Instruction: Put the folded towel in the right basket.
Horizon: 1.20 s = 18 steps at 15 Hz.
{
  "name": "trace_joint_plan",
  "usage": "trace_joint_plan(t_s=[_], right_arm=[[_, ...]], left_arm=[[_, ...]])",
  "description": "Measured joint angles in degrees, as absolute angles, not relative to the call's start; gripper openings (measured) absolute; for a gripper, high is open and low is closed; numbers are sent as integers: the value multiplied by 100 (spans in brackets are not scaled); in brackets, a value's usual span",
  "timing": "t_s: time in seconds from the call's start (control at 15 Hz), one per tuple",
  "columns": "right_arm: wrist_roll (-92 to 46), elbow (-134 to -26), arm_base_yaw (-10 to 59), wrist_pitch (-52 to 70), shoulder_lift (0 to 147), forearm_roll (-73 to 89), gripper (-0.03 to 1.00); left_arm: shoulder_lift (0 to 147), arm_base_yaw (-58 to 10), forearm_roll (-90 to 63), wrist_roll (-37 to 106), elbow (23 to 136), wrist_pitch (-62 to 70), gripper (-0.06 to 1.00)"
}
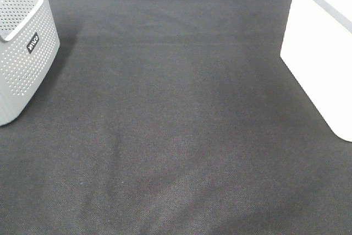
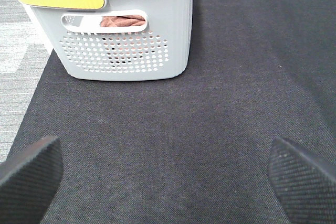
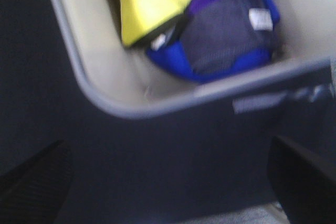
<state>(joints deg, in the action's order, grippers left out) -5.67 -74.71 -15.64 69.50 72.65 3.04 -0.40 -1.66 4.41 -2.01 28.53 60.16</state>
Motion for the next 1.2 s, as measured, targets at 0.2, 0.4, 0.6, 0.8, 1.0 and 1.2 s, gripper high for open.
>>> trace_joint_plan(t_s=[0.2,0.4,0.6,0.8,1.0,1.2], right_arm=[[-470,-5397,-1564,6755,4985,292,97],[-676,-4555,-1564,6578,3959,286,97],[-980,-3518,-756,6400,2687,286,97],[-980,-2934,-97,6348,1719,298,97],[-980,-2785,-40,6348,796,286,97],[-934,-2641,-40,6325,292,292,97]], left_arm=[[-40,-166,447,-201,2853,6016,99],[-40,-166,453,-201,2853,6016,99],[-40,-166,458,-201,2853,6016,99],[-40,-166,458,-201,2853,6016,99],[-40,-166,458,-201,2853,6016,99],[-40,-166,458,-201,2853,6016,99]])
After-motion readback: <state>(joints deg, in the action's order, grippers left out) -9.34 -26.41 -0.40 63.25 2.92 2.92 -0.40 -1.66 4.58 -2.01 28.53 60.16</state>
